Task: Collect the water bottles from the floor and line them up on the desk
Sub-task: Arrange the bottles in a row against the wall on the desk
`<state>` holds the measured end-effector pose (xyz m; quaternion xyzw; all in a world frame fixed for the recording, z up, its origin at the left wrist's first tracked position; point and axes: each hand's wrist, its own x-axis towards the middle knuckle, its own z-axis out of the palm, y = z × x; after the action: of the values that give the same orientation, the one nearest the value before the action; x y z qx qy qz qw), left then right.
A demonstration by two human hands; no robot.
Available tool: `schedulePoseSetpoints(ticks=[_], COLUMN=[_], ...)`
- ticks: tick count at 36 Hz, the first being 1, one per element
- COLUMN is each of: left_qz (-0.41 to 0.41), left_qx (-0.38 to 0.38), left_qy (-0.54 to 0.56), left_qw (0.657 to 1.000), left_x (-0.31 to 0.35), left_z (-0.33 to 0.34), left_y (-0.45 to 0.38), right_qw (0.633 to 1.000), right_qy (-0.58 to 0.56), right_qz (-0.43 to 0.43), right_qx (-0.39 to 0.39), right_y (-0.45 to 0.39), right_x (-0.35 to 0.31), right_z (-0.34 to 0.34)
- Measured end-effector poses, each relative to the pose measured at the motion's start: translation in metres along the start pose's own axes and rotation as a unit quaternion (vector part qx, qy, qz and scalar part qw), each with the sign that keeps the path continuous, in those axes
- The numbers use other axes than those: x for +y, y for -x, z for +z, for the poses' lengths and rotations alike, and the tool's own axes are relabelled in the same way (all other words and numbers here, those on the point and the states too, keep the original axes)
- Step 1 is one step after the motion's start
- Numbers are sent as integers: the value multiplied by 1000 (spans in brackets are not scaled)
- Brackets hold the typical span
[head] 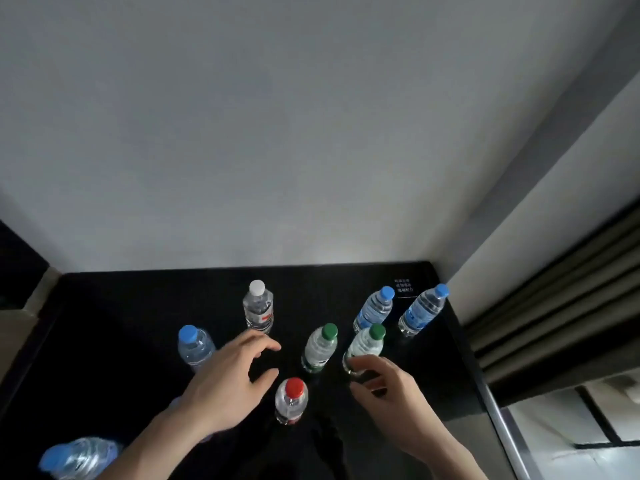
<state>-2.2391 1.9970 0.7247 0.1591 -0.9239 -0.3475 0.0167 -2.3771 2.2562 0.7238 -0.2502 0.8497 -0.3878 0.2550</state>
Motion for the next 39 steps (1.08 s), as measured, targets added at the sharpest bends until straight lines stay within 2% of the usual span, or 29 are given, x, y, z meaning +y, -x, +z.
schedulePoseSetpoints(ticks=[8, 16, 24, 31, 39], left_qz=[-32, -50, -71, -111, -143], left_qx=[27, 37, 12, 27, 12], left_qy=[-30, -43, -78, -128, -196], left_qw=[999, 997, 994, 985, 970], left_x=[80, 137, 162, 169, 162], left_z=[62, 101, 131, 150, 161], left_y=[-43, -90, -129, -177, -218], right_qw=[1000, 994, 984, 972, 966], right_qy=[15, 95, 156, 225, 253], right_qz=[-25, -42, 19, 60, 44], right_qx=[-7, 32, 87, 25, 34], right_y=[-31, -69, -111, -147, -163], right_x=[62, 97, 122, 125, 127], right_z=[-102, -171, -209, -215, -204])
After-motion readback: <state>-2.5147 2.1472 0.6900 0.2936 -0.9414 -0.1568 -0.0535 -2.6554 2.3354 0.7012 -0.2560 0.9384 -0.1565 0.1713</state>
